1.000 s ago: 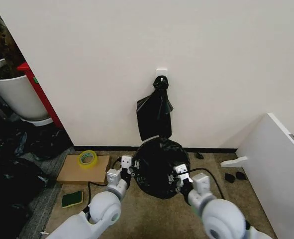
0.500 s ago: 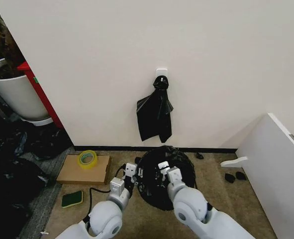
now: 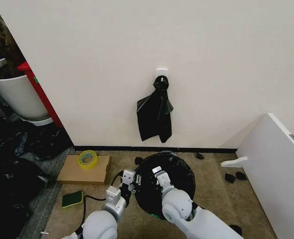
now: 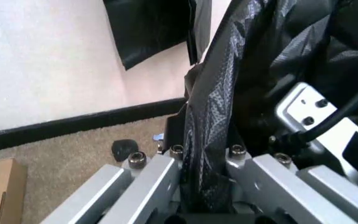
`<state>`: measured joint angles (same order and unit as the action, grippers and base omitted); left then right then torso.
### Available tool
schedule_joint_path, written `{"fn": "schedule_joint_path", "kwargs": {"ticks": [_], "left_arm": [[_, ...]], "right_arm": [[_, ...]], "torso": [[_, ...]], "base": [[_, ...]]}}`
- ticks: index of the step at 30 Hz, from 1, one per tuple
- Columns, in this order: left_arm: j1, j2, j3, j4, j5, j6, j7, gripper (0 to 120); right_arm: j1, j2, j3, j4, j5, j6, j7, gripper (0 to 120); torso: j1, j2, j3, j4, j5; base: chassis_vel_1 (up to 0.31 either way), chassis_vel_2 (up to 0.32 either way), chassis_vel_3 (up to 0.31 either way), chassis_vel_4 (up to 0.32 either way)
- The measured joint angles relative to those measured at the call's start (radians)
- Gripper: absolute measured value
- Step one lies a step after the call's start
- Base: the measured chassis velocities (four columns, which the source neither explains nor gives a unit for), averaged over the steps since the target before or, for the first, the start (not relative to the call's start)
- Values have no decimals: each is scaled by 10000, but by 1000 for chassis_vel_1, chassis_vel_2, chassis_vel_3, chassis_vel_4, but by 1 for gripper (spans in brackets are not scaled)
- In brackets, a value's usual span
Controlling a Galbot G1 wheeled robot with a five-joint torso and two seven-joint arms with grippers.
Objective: Place the garbage bag over the trash bin.
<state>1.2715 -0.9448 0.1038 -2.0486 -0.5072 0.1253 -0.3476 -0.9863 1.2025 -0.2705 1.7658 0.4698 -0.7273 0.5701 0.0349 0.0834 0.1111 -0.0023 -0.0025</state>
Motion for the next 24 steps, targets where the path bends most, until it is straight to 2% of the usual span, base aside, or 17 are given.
{"fn": "schedule_joint_path", "kwargs": {"ticks": [10, 12, 14, 16, 20, 24], "left_arm": [[68, 66, -66, 16, 49, 2, 39, 1], [14, 28, -75, 117, 5, 2, 24, 1], [-113, -43, -76, 284, -196, 17, -68, 1], [-137, -53, -70, 299, -242, 32, -80, 1], [-180, -56, -14, 305, -312, 74, -82, 1], [-141, -12, 46, 197, -316, 112, -59, 1]], "right_arm": [[97, -181, 10, -262, -169, -29, 10, 0], [-16, -318, 32, 1, -170, -32, -9, 0], [-246, -587, -112, 964, -295, -32, -148, 0], [-281, -621, -168, 1153, -410, -32, -222, 0], [-276, -509, -325, 1364, -1022, -8, -436, 0], [-36, -247, -357, 850, -1225, 120, -417, 0]], "torso": [[0, 0, 0, 1, 0], [0, 0, 0, -1, 0], [0, 0, 0, -1, 0], [0, 0, 0, 0, 0], [0, 0, 0, -1, -1], [0, 0, 0, 1, 0]], "base": [[0, 0, 0, 0], [0, 0, 0, 0], [0, 0, 0, 0], [0, 0, 0, 0], [0, 0, 0, 0], [0, 0, 0, 0]]}}
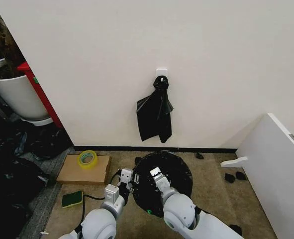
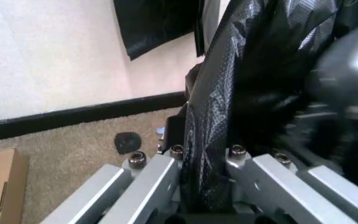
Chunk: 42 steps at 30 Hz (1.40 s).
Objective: Place the garbage bag over the trash bin.
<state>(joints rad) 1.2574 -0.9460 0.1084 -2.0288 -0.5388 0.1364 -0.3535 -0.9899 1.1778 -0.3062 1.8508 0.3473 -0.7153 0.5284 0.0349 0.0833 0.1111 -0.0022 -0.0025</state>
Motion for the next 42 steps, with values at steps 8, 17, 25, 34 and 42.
{"fn": "schedule_joint_path", "kwargs": {"ticks": [8, 17, 25, 34, 42], "left_arm": [[122, 49, -28, -158, -27, 18, 59, 1], [114, 18, -38, -170, -206, 25, 102, 1], [393, 185, -141, -564, -224, -9, 317, 1], [440, 186, -194, -503, -111, -76, 333, 1], [477, 263, -215, -590, -109, -76, 359, 1]], "right_arm": [[104, -2, 115, -1096, 62, 139, -19, 0], [15, -52, 34, -528, 530, 173, -309, 0], [219, 31, 54, -1505, 199, 221, -283, 0], [46, -169, -302, -973, 168, -133, -360, 0], [242, -130, -112, -1462, -73, 262, -366, 0]], "torso": [[0, 0, 0, 0, 0], [0, 0, 0, -1, 0], [0, 0, 0, 0, 1], [0, 0, 0, -1, 0], [0, 0, 0, 0, 0]], "base": [[0, 0, 0, 0], [0, 0, 0, 0], [0, 0, 0, 0], [0, 0, 0, 0], [0, 0, 0, 0]]}}
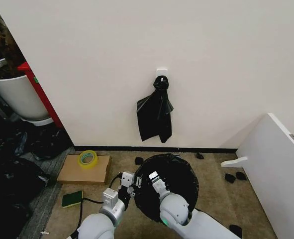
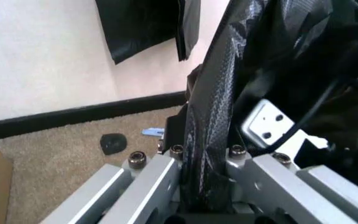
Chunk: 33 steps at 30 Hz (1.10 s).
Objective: Place the garbage bag over the trash bin.
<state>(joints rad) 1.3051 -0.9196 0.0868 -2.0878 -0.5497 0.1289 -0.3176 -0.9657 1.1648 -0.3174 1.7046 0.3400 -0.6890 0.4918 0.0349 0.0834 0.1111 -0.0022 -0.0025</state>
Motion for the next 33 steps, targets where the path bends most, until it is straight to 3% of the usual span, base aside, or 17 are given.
{"fn": "schedule_joint_path", "kwargs": {"ticks": [8, 14, 22, 33], "left_arm": [[-58, -9, 4, -5, -27, -1, 6, 1], [31, 57, 103, -55, 32, 17, 21, 1], [42, 47, 58, -55, 54, 7, 30, 1], [135, 25, -67, 3, 74, 5, 23, 1]], "right_arm": [[-314, -171, -101, 412, 72, -227, -104, 0], [-29, 10, 116, 2, 72, 257, -89, 0], [-245, -382, -20, 201, 23, -38, -157, 0], [-65, 99, -330, 319, -133, 49, -76, 0]], "torso": [[0, 0, 0, -2, 0], [0, 0, 0, 0, 0], [0, 0, 0, -3, 0], [0, 0, 0, 0, 0]], "base": [[0, 0, 0, 0], [0, 0, 0, 0], [0, 0, 0, 0], [0, 0, 0, 0]]}}
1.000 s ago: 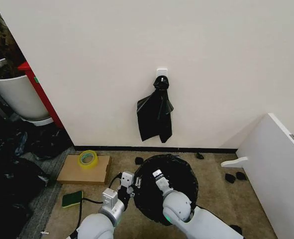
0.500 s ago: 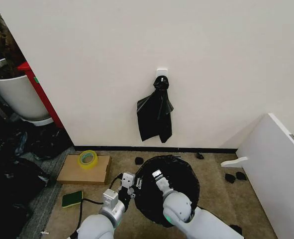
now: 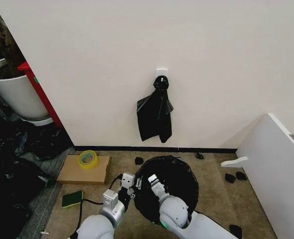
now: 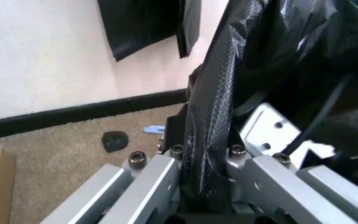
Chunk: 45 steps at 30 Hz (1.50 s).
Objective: Place the garbage bag over the trash bin.
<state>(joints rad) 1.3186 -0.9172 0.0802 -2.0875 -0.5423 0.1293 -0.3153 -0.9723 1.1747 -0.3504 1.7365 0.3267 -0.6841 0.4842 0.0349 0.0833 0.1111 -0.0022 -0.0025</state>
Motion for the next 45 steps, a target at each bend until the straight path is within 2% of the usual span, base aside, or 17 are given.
{"fn": "schedule_joint_path", "kwargs": {"ticks": [5, 7, 8, 10, 14, 16, 18, 19, 20, 21, 24, 25, 28, 29, 31, 38, 45], "left_arm": [[-343, -226, -236, 376, -595, 276, -246, 1], [-718, -337, -377, 567, -1281, 544, -506, 1], [-718, -337, -377, 567, -1281, 544, -506, 1], [-1063, -408, -584, 722, -2172, 904, -819, 1], [-1446, -520, -778, 966, -3160, 1287, -1266, 1], [-1584, -721, -1129, 1095, -4198, 1739, -1741, 1], [-1587, -773, -1200, 1114, -4394, 1826, -1859, 1], [-1658, -915, -1298, 1200, -4789, 2017, -2134, 1], [-1711, -982, -1308, 1240, -4943, 2094, -2250, 1], [-1711, -982, -1308, 1240, -4943, 2094, -2250, 1], [-1879, -1279, -1272, 1409, -5472, 2436, -2730, 1], [-1879, -1279, -1272, 1409, -5472, 2436, -2730, 1], [-1937, -1402, -1246, 1488, -5772, 2694, -3087, 1], [-1937, -1402, -1246, 1488, -5772, 2694, -3087, 1], [-2036, -1417, -1187, 1532, -5863, 2864, -3288, 1], [-2454, -1607, -1061, 1870, -6280, 3042, -3433, 1], [-2937, -1733, -953, 2247, -7024, 3285, -3445, 4]], "right_arm": [[-340, -191, 147, 1185, 128, 350, -101, 0], [-573, -402, 241, 2100, 74, 760, -270, 0], [-573, -402, 241, 2100, 74, 760, -270, 0], [-816, -718, 584, 3045, 247, 745, -539, 0], [-1390, -1156, 1365, 4059, 719, 938, -954, 11], [-2041, -1414, 2369, 5073, 1832, 1433, -1145, 22], [-2219, -1435, 2682, 5291, 2051, 1604, -1206, 25], [-2692, -1453, 3390, 5583, 2256, 2028, -1457, 32], [-3061, -1455, 3925, 5709, 2269, 2317, -1722, 35], [-3061, -1455, 3925, 5709, 2269, 2317, -1722, 35], [-4557, -1310, 6087, 6035, 2224, 3380, -2401, 52], [-4557, -1310, 6087, 6035, 2224, 3380, -2401, 52], [-5440, -987, 7307, 6142, 2081, 4036, -2685, 67], [-5440, -987, 7307, 6142, 2081, 4036, -2685, 67], [-5873, -760, 7857, 6152, 1972, 4321, -2778, 75], [-6360, -366, 8176, 6152, 1784, 4496, -2857, 98], [-6327, -226, 7970, 6155, 1638, 4441, -2820, 100]], "torso": [[0, 0, 0, 0, -1], [0, 0, 0, -1, 0], [0, 0, 0, -1, 0], [0, 0, 0, 0, -1], [0, 0, 0, -2, 0], [0, 0, 0, -4, 0], [0, 1, 0, 1, 1], [0, 0, 0, 4, 1], [0, 0, 0, 3, 1], [0, 0, 0, 3, 1], [0, 0, 0, -5, 2], [0, 0, 0, -5, 2], [0, 1, 0, -1, 1], [0, 1, 0, -1, 1], [0, 0, -1, -1, 4], [0, 0, 0, 0, 1], [0, 0, 0, -1, -1]], "base": [[0, 0, 0, 0], [0, 0, 0, 0], [0, 0, 0, 0], [0, 0, 0, 0], [0, 0, 0, 0], [0, 0, 0, 0], [0, 0, 0, 0], [0, 0, 0, 0], [0, 0, 0, 0], [0, 0, 0, 0], [0, 0, 0, 0], [0, 0, 0, 0], [0, 0, 0, 0], [0, 0, 0, 0], [0, 0, 0, 0], [0, 0, 0, 0], [0, 0, 0, 0]]}}
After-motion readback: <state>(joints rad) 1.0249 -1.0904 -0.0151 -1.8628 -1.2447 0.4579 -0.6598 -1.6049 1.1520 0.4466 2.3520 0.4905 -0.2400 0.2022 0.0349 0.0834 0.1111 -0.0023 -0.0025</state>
